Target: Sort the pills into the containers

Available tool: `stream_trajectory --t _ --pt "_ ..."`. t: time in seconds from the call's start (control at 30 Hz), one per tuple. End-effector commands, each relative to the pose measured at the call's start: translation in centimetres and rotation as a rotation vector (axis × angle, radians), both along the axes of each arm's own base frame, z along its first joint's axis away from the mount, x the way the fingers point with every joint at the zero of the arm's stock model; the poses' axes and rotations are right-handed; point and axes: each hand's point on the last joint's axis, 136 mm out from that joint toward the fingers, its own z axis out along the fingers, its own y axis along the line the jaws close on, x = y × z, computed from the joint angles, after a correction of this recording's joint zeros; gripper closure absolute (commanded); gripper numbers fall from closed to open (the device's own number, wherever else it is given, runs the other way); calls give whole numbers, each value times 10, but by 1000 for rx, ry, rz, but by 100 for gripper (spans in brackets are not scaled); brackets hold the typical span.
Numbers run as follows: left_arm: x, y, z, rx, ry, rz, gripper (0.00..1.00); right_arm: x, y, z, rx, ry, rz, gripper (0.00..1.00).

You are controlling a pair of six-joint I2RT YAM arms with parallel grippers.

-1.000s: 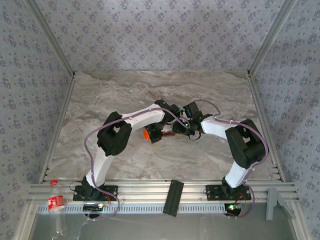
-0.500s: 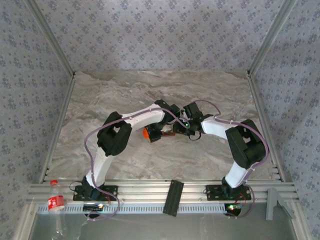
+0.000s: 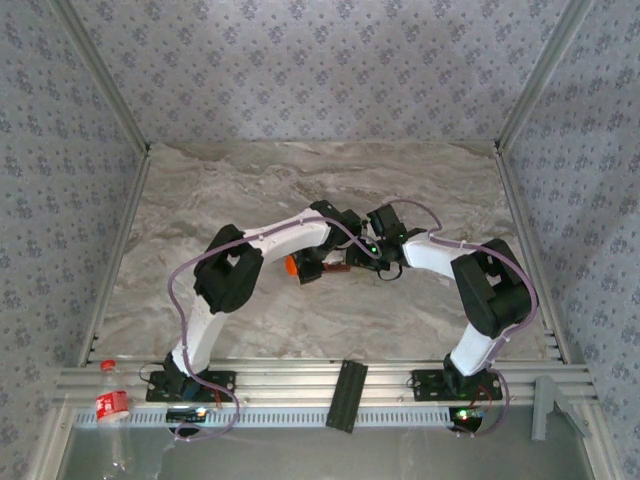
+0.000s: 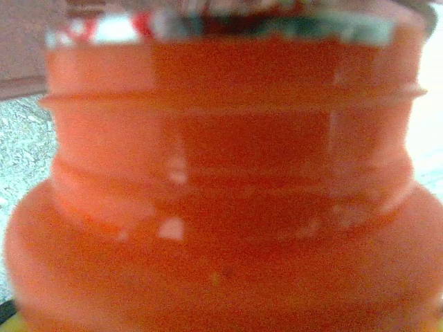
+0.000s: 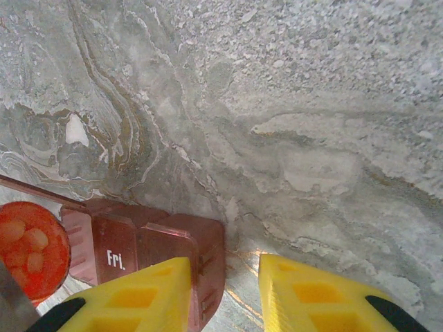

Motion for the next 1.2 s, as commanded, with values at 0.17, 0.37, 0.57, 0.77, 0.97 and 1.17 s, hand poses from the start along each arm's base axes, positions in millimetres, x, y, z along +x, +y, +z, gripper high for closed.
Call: stream_trajectory --t 0.17,0.37,0.57,0.77,0.97,1.17 --pt "-10 4 15 9 3 -38 100 -5 -4 -2 2 26 -13 67" --pt "-13 7 9 25 18 -46 100 -4 -4 -2 4 25 -12 67" --pt "-10 6 8 45 -2 -64 100 -5 -5 -2 3 26 -13 67" --pt "-5 6 8 69 -35 -87 100 -6 -4 -4 5 30 -12 67" --pt "-1 3 10 81 -67 -112 100 -5 -5 -5 6 33 -15 67" --pt "-1 1 10 81 -81 -129 100 -5 -5 -5 8 32 -18 67"
